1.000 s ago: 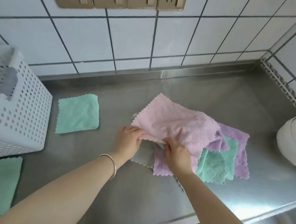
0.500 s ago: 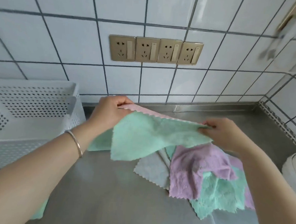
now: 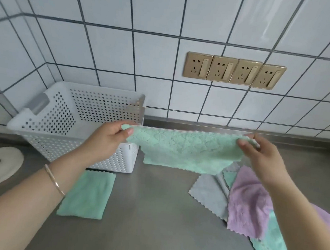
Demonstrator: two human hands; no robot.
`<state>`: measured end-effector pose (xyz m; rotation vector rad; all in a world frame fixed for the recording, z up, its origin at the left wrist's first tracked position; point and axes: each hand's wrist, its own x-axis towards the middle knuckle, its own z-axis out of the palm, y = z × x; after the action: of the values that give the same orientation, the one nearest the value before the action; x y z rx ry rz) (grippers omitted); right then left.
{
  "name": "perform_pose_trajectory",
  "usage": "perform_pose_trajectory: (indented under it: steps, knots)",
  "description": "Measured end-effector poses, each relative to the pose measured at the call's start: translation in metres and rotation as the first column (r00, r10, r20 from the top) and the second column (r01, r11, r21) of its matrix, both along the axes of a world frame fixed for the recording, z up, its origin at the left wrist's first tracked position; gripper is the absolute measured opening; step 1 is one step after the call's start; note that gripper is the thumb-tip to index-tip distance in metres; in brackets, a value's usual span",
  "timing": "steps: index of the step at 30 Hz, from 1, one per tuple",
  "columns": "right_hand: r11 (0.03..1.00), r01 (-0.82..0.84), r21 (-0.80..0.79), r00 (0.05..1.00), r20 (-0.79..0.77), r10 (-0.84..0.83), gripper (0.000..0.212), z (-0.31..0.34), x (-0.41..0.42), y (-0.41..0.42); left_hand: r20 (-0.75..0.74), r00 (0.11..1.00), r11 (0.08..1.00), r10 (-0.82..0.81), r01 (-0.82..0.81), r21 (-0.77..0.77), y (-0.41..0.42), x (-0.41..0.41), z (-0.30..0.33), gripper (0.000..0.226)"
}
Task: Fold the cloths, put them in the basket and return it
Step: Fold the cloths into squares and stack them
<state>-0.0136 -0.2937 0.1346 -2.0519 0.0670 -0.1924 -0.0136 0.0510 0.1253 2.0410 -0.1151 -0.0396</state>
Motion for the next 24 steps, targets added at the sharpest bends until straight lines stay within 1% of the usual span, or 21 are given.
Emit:
perform_pose_trajectory:
  steps: [2, 3, 4, 6, 7, 8, 9, 10, 11, 13, 15, 16, 17, 18, 19, 20, 21, 23, 24]
  knots:
    - [0.992, -0.121, 0.041, 0.988, -0.093, 0.125, 0.015, -0.01, -0.022, 0.0, -0.083, 0.995, 0.998, -0.061, 0.059, -0.018, 0.01, -0.026, -0.017, 0.051]
    - [0.98, -0.186, 0.074, 0.967, -0.161, 0.196, 0.015, -0.019, -0.034, 0.001, -0.14, 0.987, 0.996, -0.084, 0.083, -0.01, 0.014, -0.04, -0.029, 0.055]
    - [0.968, -0.234, 0.095, 0.937, -0.244, 0.251, 0.019, -0.033, -0.045, 0.001, -0.202, 0.975, 0.995, -0.093, 0.096, 0.005, 0.018, -0.053, -0.043, 0.057]
    - [0.959, -0.274, 0.066, 0.853, -0.443, 0.274, 0.038, -0.067, -0.068, 0.0, -0.335, 0.937, 0.99, -0.101, 0.126, 0.055, 0.026, -0.076, -0.077, 0.055]
    - [0.959, -0.279, 0.057, 0.81, -0.523, 0.267, 0.039, -0.085, -0.078, 0.001, -0.403, 0.909, 0.985, -0.11, 0.155, 0.081, 0.027, -0.086, -0.092, 0.05]
    - [0.96, -0.275, 0.06, 0.772, -0.581, 0.257, 0.032, -0.104, -0.088, 0.001, -0.471, 0.875, 0.979, -0.114, 0.181, 0.098, 0.028, -0.097, -0.108, 0.045]
    - [0.959, -0.277, 0.065, 0.736, -0.627, 0.255, 0.026, -0.121, -0.098, 0.001, -0.53, 0.838, 0.974, -0.127, 0.207, 0.095, 0.027, -0.107, -0.121, 0.04]
    - [0.956, -0.281, 0.084, 0.702, -0.661, 0.265, 0.025, -0.137, -0.105, -0.001, -0.586, 0.798, 0.966, -0.143, 0.24, 0.091, 0.029, -0.116, -0.136, 0.038]
    - [0.952, -0.287, 0.103, 0.662, -0.697, 0.275, 0.023, -0.148, -0.113, -0.003, -0.629, 0.759, 0.954, -0.168, 0.285, 0.089, 0.03, -0.123, -0.147, 0.037]
    - [0.932, -0.332, 0.146, 0.563, -0.762, 0.32, 0.018, -0.165, -0.123, -0.005, -0.689, 0.693, 0.926, -0.211, 0.368, 0.087, 0.033, -0.134, -0.164, 0.027]
    - [0.906, -0.397, 0.15, 0.465, -0.817, 0.339, 0.02, -0.174, -0.127, -0.009, -0.723, 0.654, 0.887, -0.224, 0.444, 0.127, 0.039, -0.136, -0.18, 0.027]
    - [0.9, -0.418, 0.124, 0.446, -0.835, 0.322, 0.016, -0.181, -0.127, -0.012, -0.734, 0.644, 0.881, -0.217, 0.453, 0.137, 0.04, -0.136, -0.185, 0.029]
    - [0.898, -0.43, 0.097, 0.438, -0.847, 0.301, 0.008, -0.184, -0.126, -0.012, -0.739, 0.641, 0.895, -0.208, 0.43, 0.122, 0.038, -0.134, -0.189, 0.03]
    - [0.901, -0.43, 0.053, 0.45, -0.853, 0.265, 0.009, -0.187, -0.123, -0.012, -0.746, 0.636, 0.918, -0.199, 0.388, 0.086, 0.035, -0.132, -0.192, 0.028]
    - [0.908, -0.42, 0.01, 0.483, -0.844, 0.233, 0.015, -0.188, -0.118, -0.01, -0.751, 0.633, 0.941, -0.189, 0.336, 0.046, 0.03, -0.128, -0.192, 0.025]
    - [0.908, -0.418, -0.037, 0.528, -0.823, 0.21, 0.013, -0.188, -0.113, -0.007, -0.753, 0.638, 0.959, -0.161, 0.283, 0.035, 0.026, -0.123, -0.193, 0.024]
    - [0.904, -0.419, -0.089, 0.577, -0.794, 0.19, 0.016, -0.188, -0.106, -0.003, -0.747, 0.653, 0.971, -0.123, 0.234, 0.044, 0.024, -0.116, -0.195, 0.024]
    - [0.892, -0.407, -0.199, 0.666, -0.733, 0.14, 0.032, -0.189, -0.088, 0.004, -0.713, 0.701, 0.985, -0.034, 0.145, 0.095, 0.021, -0.098, -0.203, 0.025]
    - [0.894, -0.386, -0.228, 0.691, -0.713, 0.116, 0.035, -0.192, -0.079, 0.005, -0.685, 0.729, 0.985, 0.01, 0.112, 0.133, 0.02, -0.088, -0.205, 0.025]
